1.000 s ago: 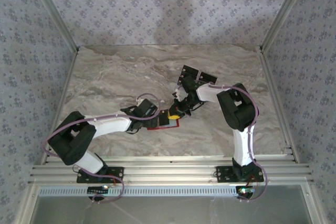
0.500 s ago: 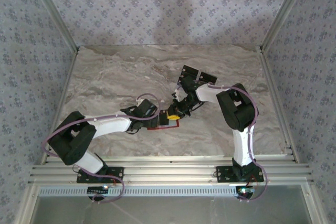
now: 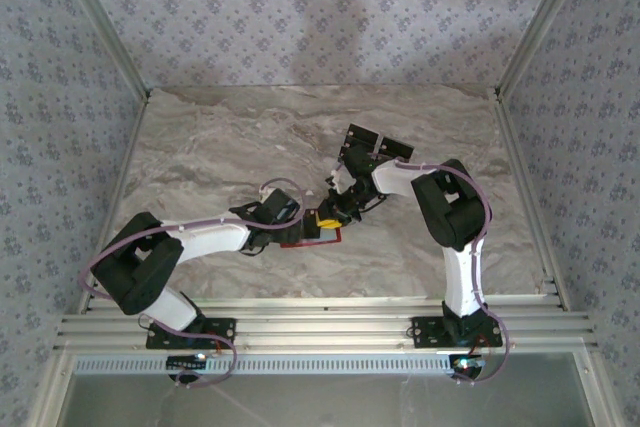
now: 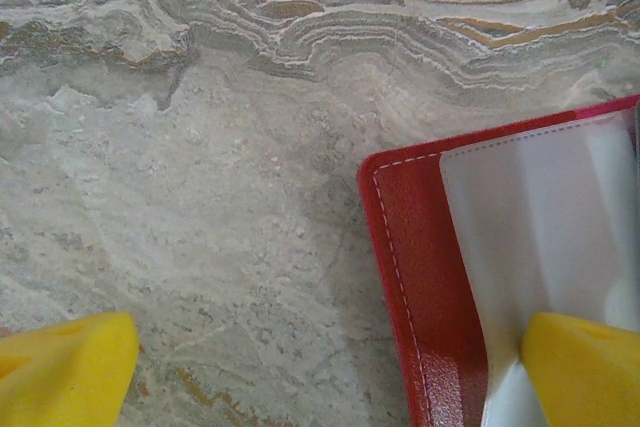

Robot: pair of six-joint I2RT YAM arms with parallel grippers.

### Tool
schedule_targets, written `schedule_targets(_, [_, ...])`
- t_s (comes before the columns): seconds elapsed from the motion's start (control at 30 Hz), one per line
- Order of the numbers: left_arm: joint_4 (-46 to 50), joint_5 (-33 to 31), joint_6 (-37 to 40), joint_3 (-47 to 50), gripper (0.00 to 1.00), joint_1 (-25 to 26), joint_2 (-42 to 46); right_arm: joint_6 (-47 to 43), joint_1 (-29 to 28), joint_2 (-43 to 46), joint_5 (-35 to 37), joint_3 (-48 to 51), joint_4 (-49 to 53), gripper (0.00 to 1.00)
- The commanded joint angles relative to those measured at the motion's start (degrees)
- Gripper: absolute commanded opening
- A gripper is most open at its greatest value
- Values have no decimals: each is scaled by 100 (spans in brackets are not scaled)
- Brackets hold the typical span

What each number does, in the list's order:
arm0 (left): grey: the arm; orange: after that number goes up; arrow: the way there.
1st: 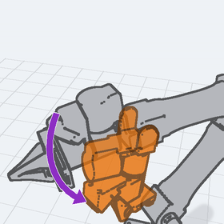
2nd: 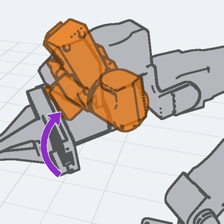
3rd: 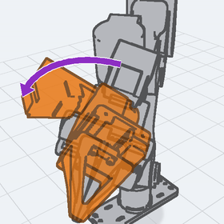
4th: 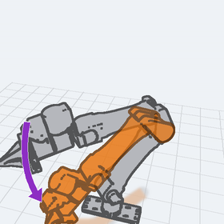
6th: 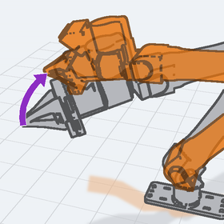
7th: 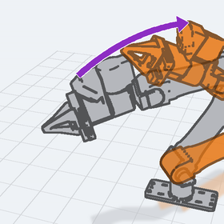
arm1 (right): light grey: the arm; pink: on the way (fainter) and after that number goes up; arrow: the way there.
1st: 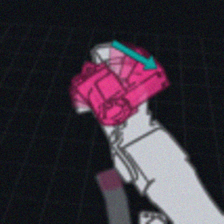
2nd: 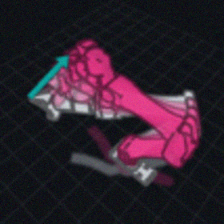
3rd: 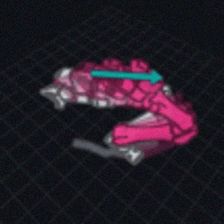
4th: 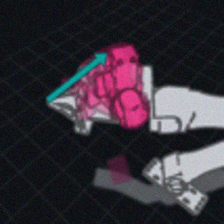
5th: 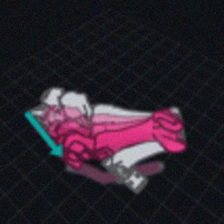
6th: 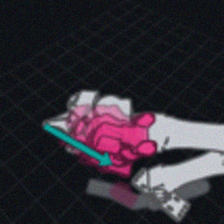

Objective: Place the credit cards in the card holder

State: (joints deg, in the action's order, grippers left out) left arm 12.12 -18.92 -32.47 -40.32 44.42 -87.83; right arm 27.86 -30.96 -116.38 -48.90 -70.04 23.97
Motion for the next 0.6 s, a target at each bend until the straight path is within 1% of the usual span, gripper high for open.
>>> schedule_targets(0.0, [345, -104, 13, 175, 99, 0, -118, 88, -48, -163, -59, -119, 30, 21])
schedule_targets(0.17, [360, -109, 25, 160, 100, 4, -112, 124, -56, -205, -64, -141, -10, 20])
schedule_targets(0.23, [369, -108, 26, 155, 100, 2, -108, 127, -58, -210, -67, -156, -4, 17])
schedule_targets(0.43, [383, -108, 39, 146, 100, -4, -103, 13, -42, -158, -133, -218, 137, 0])
schedule_targets(0.57, [396, -105, 57, 130, 100, -1, -108, -105, -24, -140, -139, -266, 285, 0])
